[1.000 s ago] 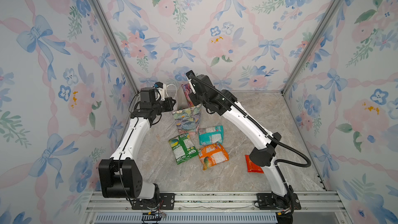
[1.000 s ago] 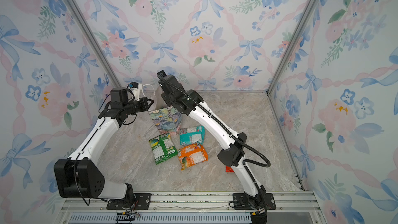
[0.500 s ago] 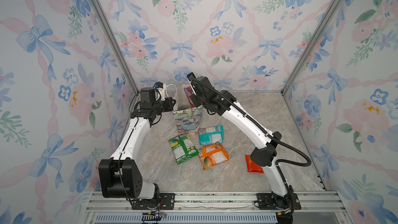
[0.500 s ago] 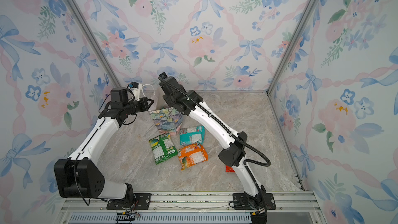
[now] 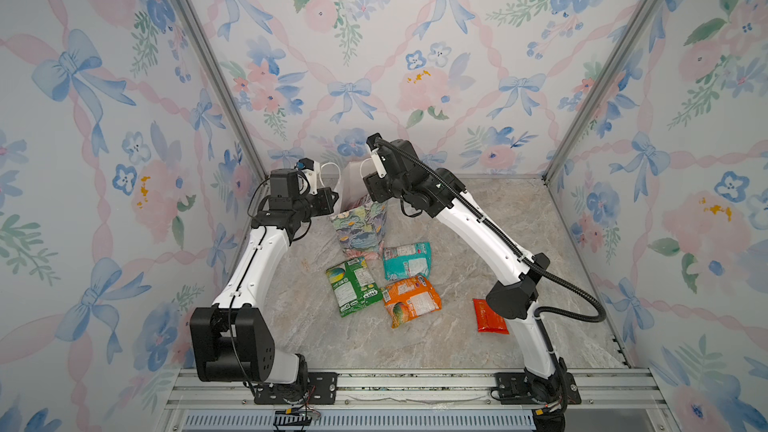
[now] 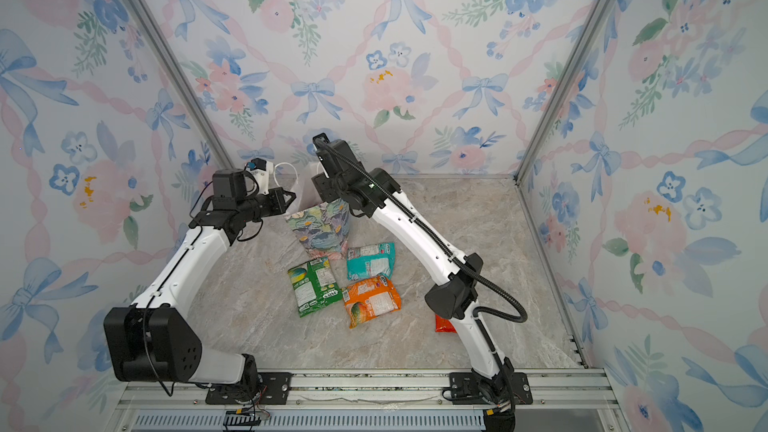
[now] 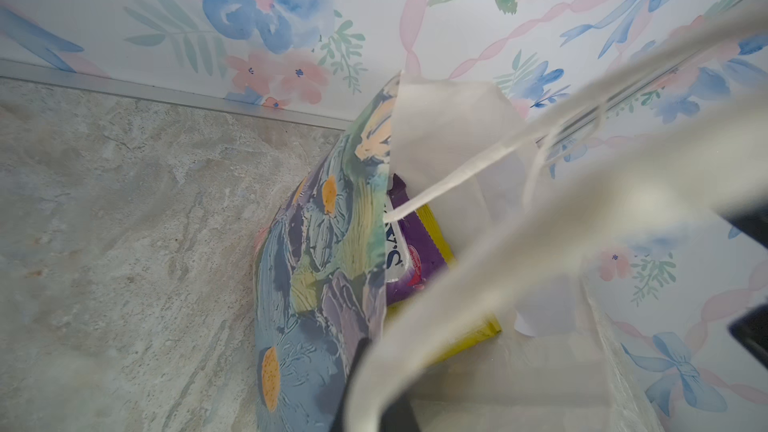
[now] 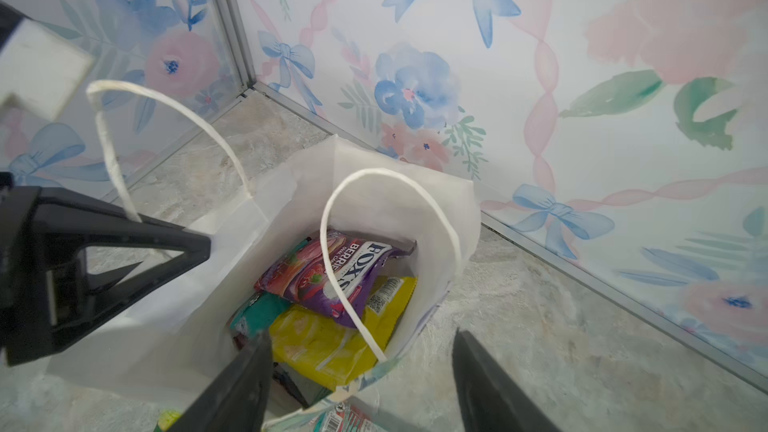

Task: Place the snacks into the paper bag
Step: 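Open the right gripper to release the purple packet in the bag, then move the right gripper out of the bag toward the orange Fox's packet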

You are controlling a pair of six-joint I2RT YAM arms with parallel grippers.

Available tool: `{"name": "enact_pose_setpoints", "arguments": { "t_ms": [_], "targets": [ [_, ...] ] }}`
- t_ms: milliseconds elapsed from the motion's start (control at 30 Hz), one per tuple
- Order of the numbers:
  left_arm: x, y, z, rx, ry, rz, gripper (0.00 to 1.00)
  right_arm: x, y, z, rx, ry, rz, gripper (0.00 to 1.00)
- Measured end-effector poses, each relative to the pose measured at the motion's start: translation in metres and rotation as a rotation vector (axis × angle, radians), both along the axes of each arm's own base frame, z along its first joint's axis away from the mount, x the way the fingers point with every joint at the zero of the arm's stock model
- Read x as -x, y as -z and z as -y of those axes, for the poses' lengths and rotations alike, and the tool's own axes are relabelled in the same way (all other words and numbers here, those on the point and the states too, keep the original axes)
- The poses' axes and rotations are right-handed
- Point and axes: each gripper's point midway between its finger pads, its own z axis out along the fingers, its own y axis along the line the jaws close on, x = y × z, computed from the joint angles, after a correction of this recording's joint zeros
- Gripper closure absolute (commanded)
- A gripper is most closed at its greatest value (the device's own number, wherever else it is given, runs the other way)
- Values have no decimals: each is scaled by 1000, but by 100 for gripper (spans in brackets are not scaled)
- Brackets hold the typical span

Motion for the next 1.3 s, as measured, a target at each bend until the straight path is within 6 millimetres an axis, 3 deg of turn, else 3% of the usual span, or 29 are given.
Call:
{"name": "enact_pose_setpoints", "arguments": {
  "t_ms": [233,333,433,500,567,700,800,1067,1300],
  "targets": [
    [0,0,0,0,0,0,100,37,-39,11,-148,-89,-19,0],
    [0,0,0,0,0,0,100,52,-54,30,-209,-95,-16,3],
    [0,0,0,0,0,0,100,59,-50,57,-261,-65,-42,3],
    [0,0,0,0,1,0,100,59,-36,78,-288,-26,-80,3],
    [0,0,0,0,0,0,100,58,-8,101,-303,27,-145,3],
    [0,0,0,0,1,0,100,64,62,141,-286,141,-295,1],
    [0,0,0,0,0,0,100,84,114,161,-259,203,-414,3],
    [0,0,0,0,0,0,100,139,199,180,-245,280,-650,19],
    [0,0,0,0,0,0,100,163,237,178,-239,292,-750,30]
  ]
}}
